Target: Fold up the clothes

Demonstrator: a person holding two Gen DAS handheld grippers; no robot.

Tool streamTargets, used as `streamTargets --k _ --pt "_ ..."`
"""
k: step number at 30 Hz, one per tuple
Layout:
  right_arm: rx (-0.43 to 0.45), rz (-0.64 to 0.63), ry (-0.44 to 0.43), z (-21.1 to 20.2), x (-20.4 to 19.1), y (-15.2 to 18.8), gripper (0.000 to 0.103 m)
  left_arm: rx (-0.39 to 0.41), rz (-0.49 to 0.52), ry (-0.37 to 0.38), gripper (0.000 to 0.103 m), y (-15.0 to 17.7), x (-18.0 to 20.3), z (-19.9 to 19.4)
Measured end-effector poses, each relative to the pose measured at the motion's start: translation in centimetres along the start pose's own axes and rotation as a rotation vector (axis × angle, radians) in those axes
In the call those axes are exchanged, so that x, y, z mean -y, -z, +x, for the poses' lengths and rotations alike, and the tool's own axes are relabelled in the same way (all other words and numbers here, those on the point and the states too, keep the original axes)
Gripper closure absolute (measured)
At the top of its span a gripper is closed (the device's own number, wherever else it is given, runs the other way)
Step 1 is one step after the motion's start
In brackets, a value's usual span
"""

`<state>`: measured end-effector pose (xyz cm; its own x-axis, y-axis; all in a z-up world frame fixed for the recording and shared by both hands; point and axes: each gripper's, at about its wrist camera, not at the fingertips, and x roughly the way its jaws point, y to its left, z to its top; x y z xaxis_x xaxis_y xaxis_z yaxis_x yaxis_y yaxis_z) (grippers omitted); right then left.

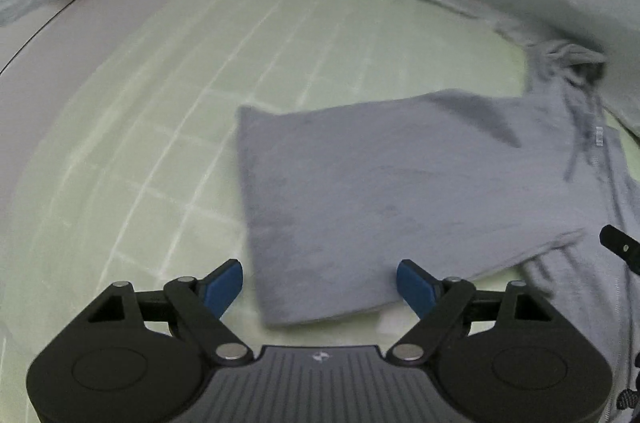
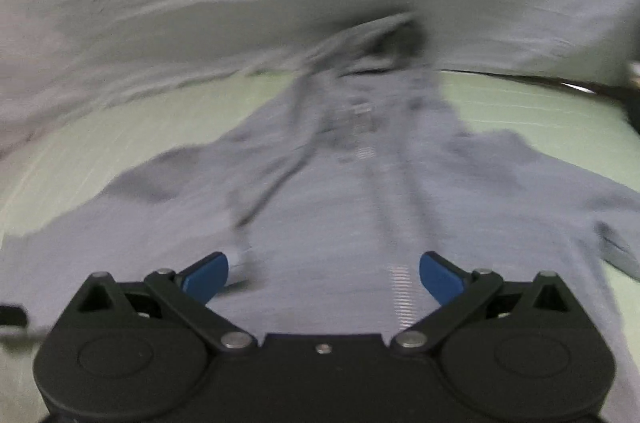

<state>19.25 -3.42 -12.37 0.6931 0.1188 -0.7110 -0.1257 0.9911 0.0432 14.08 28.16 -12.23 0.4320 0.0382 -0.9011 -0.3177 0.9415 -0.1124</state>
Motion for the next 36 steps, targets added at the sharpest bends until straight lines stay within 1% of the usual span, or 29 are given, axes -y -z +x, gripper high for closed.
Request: streamTargets --k 2,3,5,7,8,10,11,12,14,15,16,18,21,24,26,32,36 --pt "-0.019 -0.059 -0.031 0.8 -1.7 -0.1 0.0 0.004 0.002 -0.005 0.018 0.2 -0.4 0.0" --pt "-0.026 -0.079 -0.033 1.0 -2.4 -0.2 0.002 0.004 0.005 -0.004 0.018 0.1 -0.4 0.0" --pt "-0.036 -0.105 -0.036 1.6 -3.6 -0.1 0.013 -0.005 0.024 0.002 0.013 0.0 -0.4 0.1" --pt "-0.049 -0.107 -0.049 2.1 -4.2 -0.2 0.031 -0.009 0.045 -0.006 0.013 -0.3 0.1 0.1" --pt "-0.056 -0.102 -0.058 2.3 -4.4 -0.3 0.035 -0.01 0.052 -0.007 0.012 -0.3 0.2 0.2" --pt "-0.073 -0.08 -0.085 2.6 -4.5 -0.3 0.05 -0.014 0.064 -0.008 0.008 -0.6 0.6 0.5" --pt "-0.08 -0.076 -0.1 2.8 -4.6 -0.4 0.053 -0.015 0.068 -0.006 0.006 -0.6 0.7 0.7" --pt "-0.083 -0.076 -0.113 2.9 -4.8 -0.4 0.06 -0.016 0.074 -0.01 0.003 -0.5 0.9 0.8" --pt "-0.085 -0.088 -0.124 2.8 -4.9 -0.3 0.065 -0.016 0.084 -0.021 0.001 -0.4 1.4 1.0" --pt "-0.086 -0.097 -0.127 2.7 -4.9 -0.2 0.074 -0.016 0.09 -0.027 0.001 -0.3 1.6 1.1" --pt "-0.084 -0.105 -0.127 2.7 -4.9 -0.2 0.088 -0.016 0.095 -0.035 0.001 -0.2 1.8 1.1" --pt "-0.068 -0.113 -0.13 2.3 -4.9 -0.3 0.091 -0.014 0.097 -0.039 0.001 -0.1 1.9 1.0" --pt "-0.013 -0.13 -0.123 1.0 -4.7 -0.3 0.092 -0.012 0.061 -0.006 0.001 0.1 1.7 0.0" --pt "0.041 -0.102 -0.13 -0.6 -4.1 -0.6 0.092 0.033 0.065 -0.013 0.001 0.7 2.5 -1.7" --pt "0.07 -0.089 -0.134 -1.5 -3.6 -0.8 0.092 0.063 0.086 -0.024 0.001 1.5 3.6 -3.1" --pt "0.122 -0.074 -0.138 -4.4 -1.1 -1.3 0.092 0.091 0.117 -0.034 0.001 4.3 7.8 -6.3" --pt "0.15 -0.07 -0.127 -6.3 1.6 -1.8 0.092 0.097 0.09 -0.048 0.001 5.9 10.2 -7.3"
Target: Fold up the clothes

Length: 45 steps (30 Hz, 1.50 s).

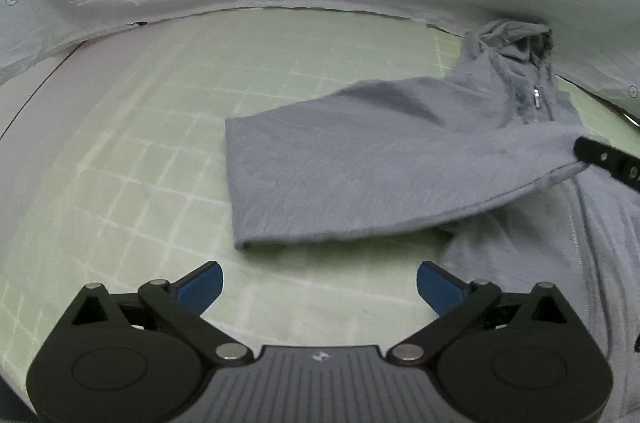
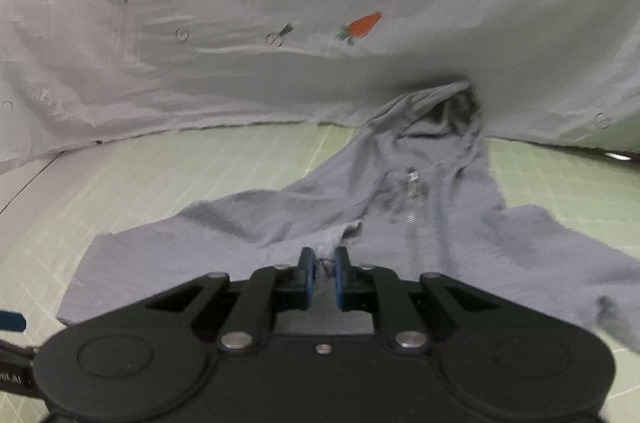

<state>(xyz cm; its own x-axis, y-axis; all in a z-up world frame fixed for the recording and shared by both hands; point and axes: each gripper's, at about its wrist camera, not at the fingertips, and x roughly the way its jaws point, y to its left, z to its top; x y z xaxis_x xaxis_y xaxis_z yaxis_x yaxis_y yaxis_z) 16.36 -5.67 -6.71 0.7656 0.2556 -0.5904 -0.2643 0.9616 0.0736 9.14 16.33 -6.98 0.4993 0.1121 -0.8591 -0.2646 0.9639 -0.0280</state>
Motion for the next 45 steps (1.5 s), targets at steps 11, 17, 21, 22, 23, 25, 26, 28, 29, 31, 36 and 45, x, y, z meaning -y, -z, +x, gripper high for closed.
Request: streamTargets --k 11,17,21,22,23,25,26,28,29,31,36,45 --pt "0.132 0.044 0.114 -4.5 11.2 -2.4 0.093 0.012 -0.057 -0.045 0.001 1.0 5.6 0.7" --pt "0.274 0.188 0.356 -8.4 21.3 -3.4 0.093 0.009 -0.053 -0.069 0.001 -0.3 7.2 3.0" --pt "0.233 0.305 0.544 -7.9 28.1 -1.7 0.092 -0.038 -0.045 -0.082 0.001 -0.8 8.0 5.8" --pt "0.215 0.334 0.572 -7.6 29.6 -1.1 0.092 -0.047 -0.031 -0.081 0.001 -0.9 8.3 6.5" --pt "0.205 0.36 0.588 -7.4 30.7 -0.5 0.092 -0.057 -0.01 -0.087 0.001 -1.0 8.7 7.3" --pt "0.182 0.4 0.615 -6.9 32.2 0.5 0.092 -0.072 0.011 -0.106 0.001 -1.4 9.1 8.3" --pt "0.167 0.411 0.62 -6.7 32.5 0.7 0.092 -0.078 0.019 -0.114 0.001 -1.6 9.3 8.6" --pt "0.136 0.431 0.631 -6.2 33.2 1.3 0.092 -0.08 0.041 -0.107 0.001 -1.9 9.8 9.0" --pt "0.12 0.43 0.636 -6.0 33.3 1.6 0.092 -0.079 0.056 -0.105 0.001 -2.1 10.1 9.2" --pt "0.094 0.418 0.643 -5.8 33.2 2.3 0.092 -0.059 0.074 -0.117 0.001 -2.4 10.3 9.4" --pt "0.075 0.456 0.652 -5.9 33.9 3.4 0.092 -0.005 -0.014 -0.196 0.0 -2.5 8.9 9.2" --pt "-0.062 0.51 0.63 -4.5 34.4 7.1 0.091 -0.01 -0.033 -0.142 0.001 -2.2 7.7 8.6"
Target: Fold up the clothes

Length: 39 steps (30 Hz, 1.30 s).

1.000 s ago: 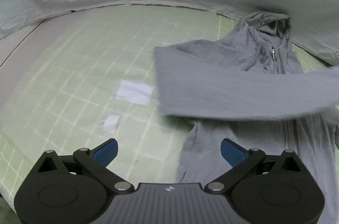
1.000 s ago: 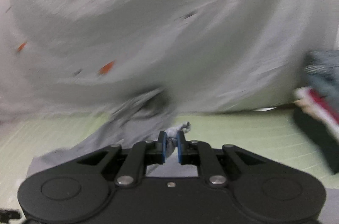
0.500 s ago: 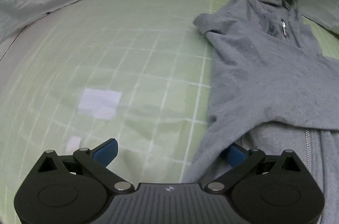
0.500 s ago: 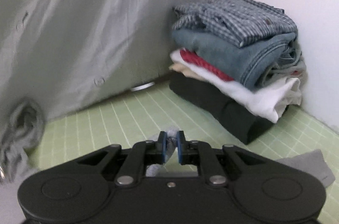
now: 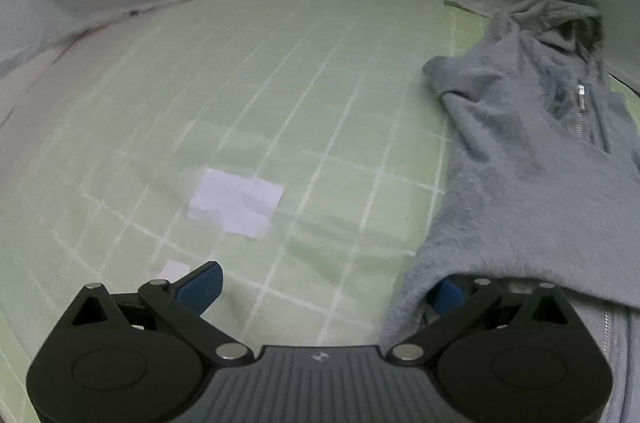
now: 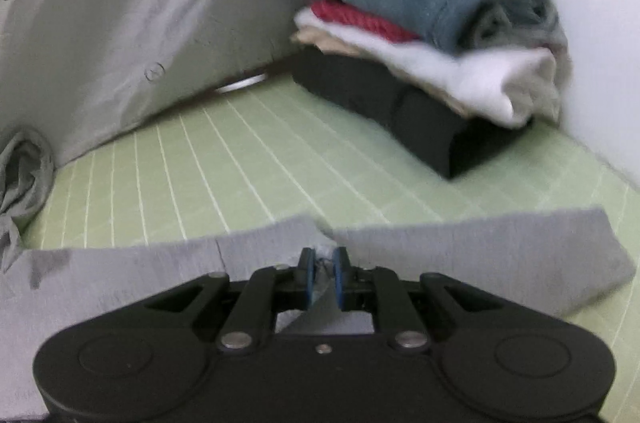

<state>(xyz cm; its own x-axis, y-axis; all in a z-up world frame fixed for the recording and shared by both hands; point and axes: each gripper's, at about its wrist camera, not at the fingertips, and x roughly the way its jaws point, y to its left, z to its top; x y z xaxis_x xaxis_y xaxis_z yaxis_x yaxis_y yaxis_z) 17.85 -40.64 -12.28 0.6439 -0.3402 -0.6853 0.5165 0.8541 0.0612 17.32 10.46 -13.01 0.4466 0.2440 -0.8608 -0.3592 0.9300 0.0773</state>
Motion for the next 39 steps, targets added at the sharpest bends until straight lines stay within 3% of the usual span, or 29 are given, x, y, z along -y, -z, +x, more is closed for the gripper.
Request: streamTargets --k 3,5,7,10,13,16,20,24,31,37,38,39 --pt "-0.015 -0.006 0.009 0.0 0.1 0.5 0.084 -0.001 0.013 0.026 0.001 -0.4 0.3 -1.0" --pt "-0.021 0.002 0.018 0.0 0.3 0.6 0.074 -0.009 -0.007 0.053 0.001 -0.6 0.0 -1.5" --pt "-0.025 0.008 0.022 -0.1 0.4 0.8 0.056 -0.016 -0.036 0.079 0.001 -0.8 -0.5 -2.1" --pt "-0.029 0.009 -0.005 -0.2 0.4 1.0 0.043 -0.014 -0.074 0.119 0.001 -1.3 -0.9 -2.6" --pt "-0.052 0.026 -0.041 0.4 0.5 1.1 0.033 0.005 -0.13 0.161 0.001 -1.8 -1.6 -3.4" --pt "-0.082 0.029 -0.052 1.2 0.2 1.2 0.031 0.026 -0.172 0.154 0.001 -2.3 -2.2 -3.6" --pt "-0.113 0.026 -0.06 2.3 -0.2 1.4 0.037 0.02 -0.122 0.103 0.001 -2.6 -1.6 -3.0" --pt "-0.117 -0.015 -0.073 2.4 -0.8 1.2 0.093 0.011 -0.117 0.117 0.001 -2.3 -1.3 -2.7" --pt "-0.03 -0.088 -0.134 -1.2 -3.0 -0.4 0.095 0.024 -0.117 0.143 0.001 -1.2 -0.8 -2.7" --pt "0.015 -0.187 -0.412 -6.0 -9.9 -0.1 0.093 0.057 -0.112 0.195 0.001 -0.6 -0.5 -3.8" --pt "-0.001 -0.215 -0.461 -6.5 -11.4 0.6 0.09 0.062 -0.1 0.199 0.001 -0.5 -0.3 -4.1" --pt "-0.024 -0.246 -0.505 -6.8 -12.8 1.4 0.079 0.068 -0.087 0.202 0.001 -0.5 -0.2 -4.4"
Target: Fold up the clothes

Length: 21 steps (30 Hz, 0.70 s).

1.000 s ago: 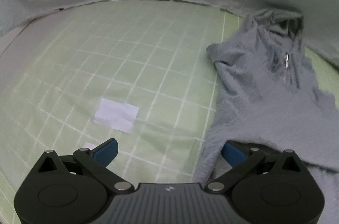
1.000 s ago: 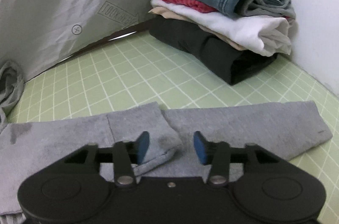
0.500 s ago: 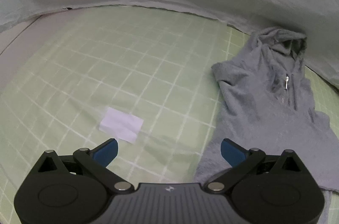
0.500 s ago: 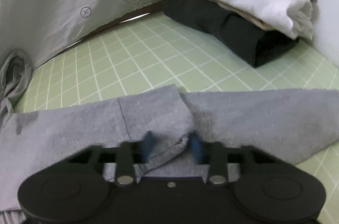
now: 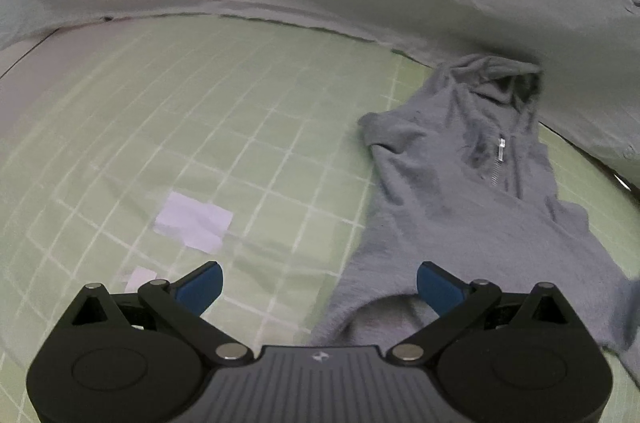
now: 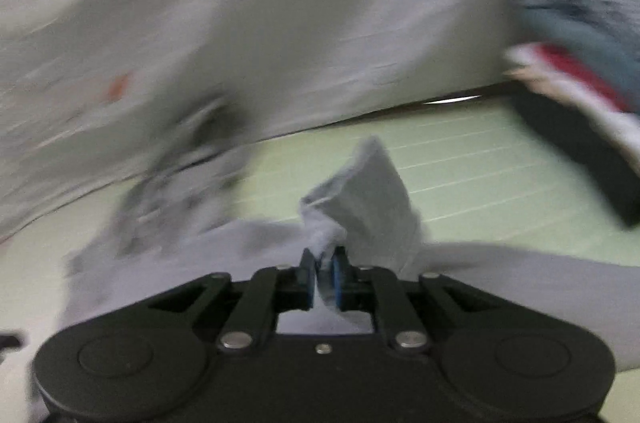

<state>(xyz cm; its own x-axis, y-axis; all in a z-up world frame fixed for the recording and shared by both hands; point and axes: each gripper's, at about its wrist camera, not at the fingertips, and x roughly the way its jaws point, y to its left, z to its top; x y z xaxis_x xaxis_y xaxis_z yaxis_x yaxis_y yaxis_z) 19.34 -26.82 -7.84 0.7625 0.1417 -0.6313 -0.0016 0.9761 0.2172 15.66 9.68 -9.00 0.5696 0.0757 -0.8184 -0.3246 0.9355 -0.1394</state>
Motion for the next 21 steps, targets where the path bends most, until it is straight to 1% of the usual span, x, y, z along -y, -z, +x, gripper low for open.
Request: streamTargets --k 1,2,3,4,5,6,7,11,12,13,14,16,18,19,21 --pt "-0.03 -0.025 -0.03 0.5 -1.4 0.6 0.065 0.004 0.013 0.004 0.001 0.1 0.2 -0.3" --pt "-0.048 -0.046 -0.041 0.7 -2.5 1.2 0.062 0.008 0.027 0.008 0.001 0.1 0.4 -0.6" --pt "-0.058 -0.065 -0.043 0.6 -3.3 1.8 0.061 0.012 0.04 0.012 0.001 0.2 0.7 -0.9" --pt "-0.061 -0.083 -0.042 0.3 -3.8 2.4 0.057 0.021 0.054 0.018 0.001 0.3 0.9 -1.3" --pt "-0.055 -0.1 -0.038 -0.3 -4.0 2.8 0.054 0.03 0.07 0.023 0.001 0.6 1.1 -1.8" --pt "-0.046 -0.113 -0.027 -1.0 -4.1 3.2 0.047 0.034 0.082 0.026 0.001 0.8 1.4 -2.1" --pt "-0.034 -0.116 -0.006 -1.6 -3.9 3.6 0.043 0.037 0.092 0.029 0.001 1.1 1.6 -2.4" --pt "-0.011 -0.079 0.11 -4.0 -1.6 5.2 0.038 0.045 0.125 0.047 0.004 2.1 2.9 -3.3" --pt "-0.008 -0.073 0.143 -4.5 -0.8 5.5 0.035 0.046 0.132 0.053 0.005 2.4 3.2 -3.4" --pt "-0.005 -0.069 0.178 -5.0 0.1 6.0 0.029 0.047 0.145 0.056 0.006 2.7 3.8 -3.6" --pt "-0.001 -0.06 0.21 -5.5 1.2 6.4 0.027 0.046 0.158 0.057 0.008 3.0 4.4 -3.7" --pt "0.001 -0.032 0.26 -6.4 3.4 7.0 0.02 0.048 0.177 0.064 0.012 3.4 5.5 -3.8" --pt "-0.002 0.008 0.296 -7.1 5.9 7.4 0.016 0.047 0.187 0.083 0.016 3.7 6.9 -3.9" --pt "-0.005 0.025 0.317 -7.4 7.1 7.5 0.016 0.045 0.188 0.092 0.017 3.9 7.5 -3.8" --pt "-0.008 0.045 0.352 -7.5 9.1 7.5 0.016 0.036 0.191 0.115 0.026 4.1 8.9 -3.4"
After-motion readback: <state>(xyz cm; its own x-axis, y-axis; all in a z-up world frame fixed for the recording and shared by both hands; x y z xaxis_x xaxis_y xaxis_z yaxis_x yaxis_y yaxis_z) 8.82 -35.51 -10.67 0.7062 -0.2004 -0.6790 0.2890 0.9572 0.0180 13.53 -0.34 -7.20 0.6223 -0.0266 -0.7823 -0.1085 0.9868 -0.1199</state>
